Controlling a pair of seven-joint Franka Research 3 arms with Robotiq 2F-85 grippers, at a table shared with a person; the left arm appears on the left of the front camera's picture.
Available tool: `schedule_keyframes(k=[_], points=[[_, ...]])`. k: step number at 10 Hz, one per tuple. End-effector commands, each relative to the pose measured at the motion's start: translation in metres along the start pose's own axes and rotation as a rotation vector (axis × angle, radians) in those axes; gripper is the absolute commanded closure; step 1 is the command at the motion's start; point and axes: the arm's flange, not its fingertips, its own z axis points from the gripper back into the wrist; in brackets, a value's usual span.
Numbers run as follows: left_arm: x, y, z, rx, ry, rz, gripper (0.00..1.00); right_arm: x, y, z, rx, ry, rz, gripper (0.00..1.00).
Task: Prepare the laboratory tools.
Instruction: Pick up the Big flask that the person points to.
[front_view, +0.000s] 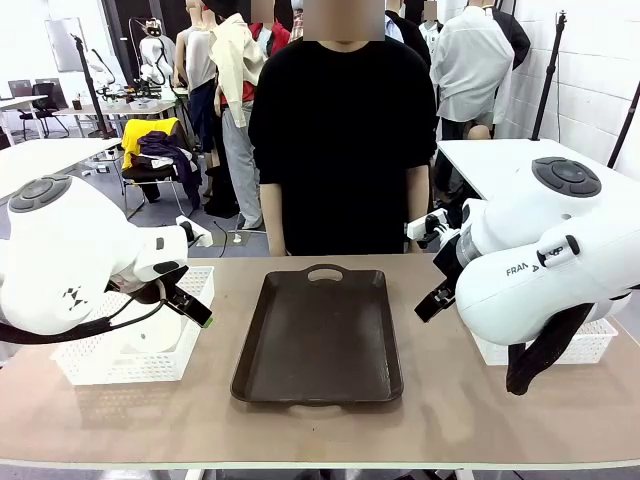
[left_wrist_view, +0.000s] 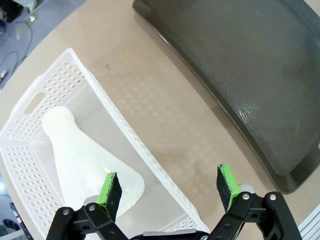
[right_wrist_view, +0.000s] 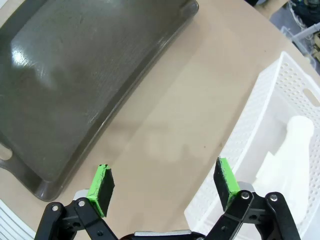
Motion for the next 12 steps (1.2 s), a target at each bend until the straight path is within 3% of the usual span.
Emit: schedule_keyframes(k=[1, 9, 12], points=[[0.0, 0.001, 0.0, 0.0, -0.001, 0.002, 0.0, 0.0, 0.0, 0.0, 0.001, 0.0, -0.002, 0.0], [0.0, 0.0, 0.0, 0.0, 0.0, -0.001, 0.0, 0.0, 0.0, 0.0, 0.0, 0.0, 0.0, 0.0], [0.022, 0.029, 0.065, 0.005, -0.089, 0.087, 0.0, 0.018, -0.047, 0.033, 0.159, -0.008, -0.141, 0.0]])
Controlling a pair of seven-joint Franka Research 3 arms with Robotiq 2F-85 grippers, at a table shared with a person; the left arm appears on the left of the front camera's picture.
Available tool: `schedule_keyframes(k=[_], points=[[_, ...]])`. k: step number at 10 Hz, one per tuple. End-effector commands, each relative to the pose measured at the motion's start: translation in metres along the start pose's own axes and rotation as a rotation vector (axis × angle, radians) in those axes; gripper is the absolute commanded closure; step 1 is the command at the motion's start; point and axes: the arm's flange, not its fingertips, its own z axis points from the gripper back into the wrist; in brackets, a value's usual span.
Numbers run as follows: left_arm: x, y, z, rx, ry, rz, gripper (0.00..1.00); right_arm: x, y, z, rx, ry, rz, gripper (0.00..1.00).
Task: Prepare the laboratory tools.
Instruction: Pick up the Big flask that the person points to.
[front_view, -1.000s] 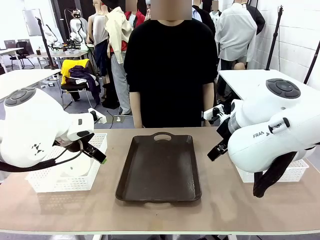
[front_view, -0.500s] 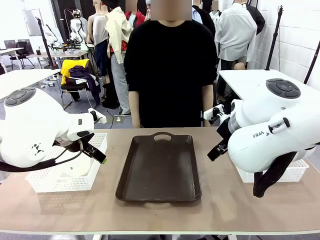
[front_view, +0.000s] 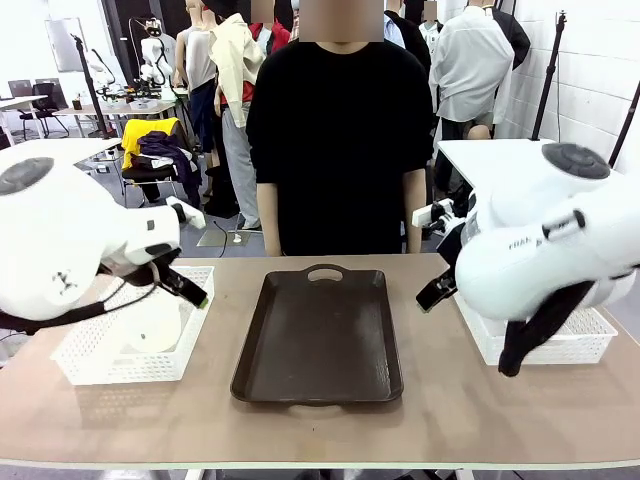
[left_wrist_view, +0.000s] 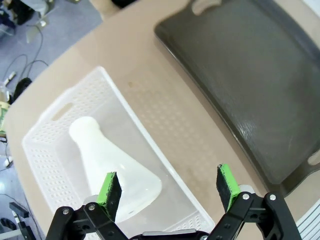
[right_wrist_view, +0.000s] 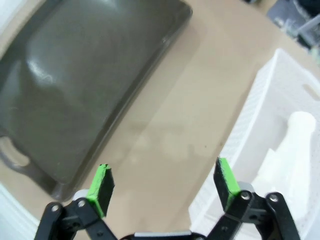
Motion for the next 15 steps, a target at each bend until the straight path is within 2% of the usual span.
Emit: schedule_keyframes(k=[1, 4, 7, 9, 13, 15], points=[[0.01, 0.024, 0.037, -0.149, -0.004, 0.073, 0.0, 0.012, -0.042, 0.027, 0.188, -0.002, -0.102, 0.0], [0.004, 0.062, 0.058, -0.442, -0.072, 0.226, 0.0, 0.009, -0.102, 0.043, 0.437, 0.016, -0.284, 0.0], [-0.015, 0.097, 0.053, -0.667, -0.116, 0.347, 0.0, -0.015, -0.158, 0.05, 0.668, -0.034, -0.481, 0.0], [-0.034, 0.113, 0.045, -0.842, -0.134, 0.444, 0.0, -0.035, -0.182, 0.052, 0.799, -0.082, -0.582, 0.0], [-0.068, 0.148, 0.04, -1.114, -0.227, 0.595, 0.0, -0.053, -0.207, 0.052, 0.935, -0.13, -0.689, 0.0], [-0.085, 0.157, 0.04, -1.148, -0.219, 0.634, 0.0, -0.058, -0.211, 0.054, 0.982, -0.148, -0.7, 0.0]])
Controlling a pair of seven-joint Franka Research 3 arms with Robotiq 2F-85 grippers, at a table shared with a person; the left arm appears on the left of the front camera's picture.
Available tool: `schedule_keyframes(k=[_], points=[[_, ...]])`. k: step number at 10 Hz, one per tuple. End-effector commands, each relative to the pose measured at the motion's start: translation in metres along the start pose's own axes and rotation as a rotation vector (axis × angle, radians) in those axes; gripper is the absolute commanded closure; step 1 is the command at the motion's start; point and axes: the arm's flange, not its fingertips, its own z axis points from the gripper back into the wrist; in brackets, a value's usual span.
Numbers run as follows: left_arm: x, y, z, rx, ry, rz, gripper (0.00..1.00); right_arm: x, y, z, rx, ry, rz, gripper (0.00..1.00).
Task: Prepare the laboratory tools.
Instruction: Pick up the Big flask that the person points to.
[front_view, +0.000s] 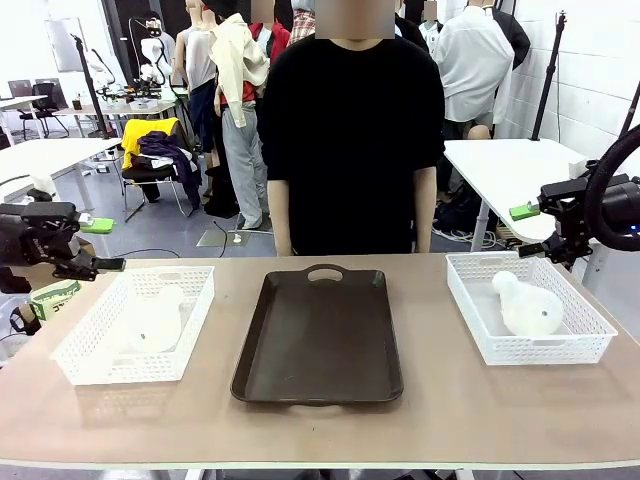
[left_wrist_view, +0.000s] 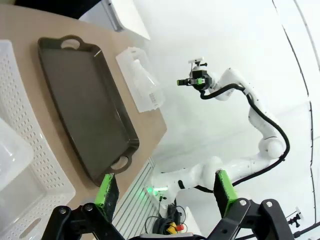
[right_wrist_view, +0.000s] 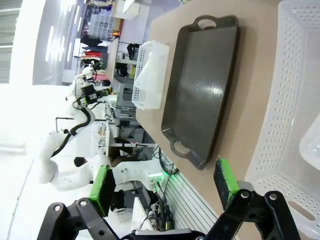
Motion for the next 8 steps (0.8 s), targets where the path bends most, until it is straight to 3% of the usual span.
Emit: schedule_keyframes(k=[1, 5, 6, 7, 8], points=[[0.0022, 0.0049, 0.0051, -0.027, 0.011, -0.007, 0.0, 0.0072, -0.0031, 0.0043, 0.066, -0.009, 0.007, 0.0], [0.0001, 0.0113, 0.0011, -0.053, 0.01, -0.012, 0.0, 0.0053, -0.0045, 0.0031, 0.124, -0.02, 0.056, 0.0], [0.0025, 0.0093, -0.0017, -0.004, -0.03, 0.024, 0.0, 0.0002, -0.0023, 0.0071, 0.061, -0.009, -0.013, 0.0], [-0.0047, 0.0095, 0.0031, -0.043, 0.031, 0.015, 0.0, 0.0002, -0.0023, 0.0071, 0.061, -0.009, -0.013, 0.0], [-0.0047, 0.0095, 0.0031, -0.043, 0.031, 0.015, 0.0, 0.0002, -0.0023, 0.0071, 0.061, -0.009, -0.013, 0.0]])
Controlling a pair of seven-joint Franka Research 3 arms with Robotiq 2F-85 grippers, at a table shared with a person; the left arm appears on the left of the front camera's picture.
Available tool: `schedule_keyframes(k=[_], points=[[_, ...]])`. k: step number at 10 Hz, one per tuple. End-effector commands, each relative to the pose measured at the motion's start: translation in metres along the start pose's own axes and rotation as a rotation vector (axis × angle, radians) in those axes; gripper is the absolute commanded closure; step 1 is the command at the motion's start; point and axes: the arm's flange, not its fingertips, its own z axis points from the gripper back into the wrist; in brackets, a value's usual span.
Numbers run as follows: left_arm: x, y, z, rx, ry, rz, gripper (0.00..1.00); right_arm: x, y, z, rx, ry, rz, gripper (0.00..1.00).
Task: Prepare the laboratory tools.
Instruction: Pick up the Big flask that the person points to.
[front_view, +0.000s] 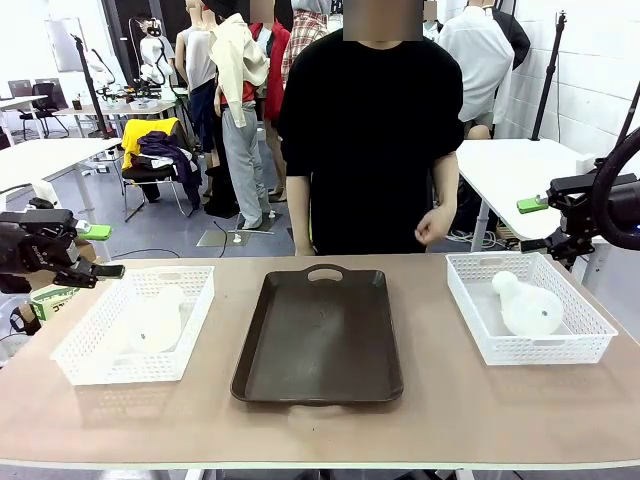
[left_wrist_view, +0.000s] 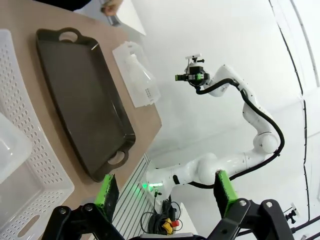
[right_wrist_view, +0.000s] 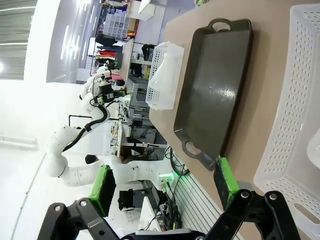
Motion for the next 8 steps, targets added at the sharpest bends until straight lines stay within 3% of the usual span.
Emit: schedule_keyframes(k=[1, 8], points=[[-0.0019, -0.0013, 0.0028, -0.013, 0.007, -0.002, 0.0, 0.0004, 0.0006, -0.0004, -0.01, 0.001, -0.016, 0.0], [-0.0019, -0.0013, 0.0028, -0.013, 0.007, -0.002, 0.0, 0.0004, 0.0006, -0.0004, -0.01, 0.001, -0.016, 0.0]])
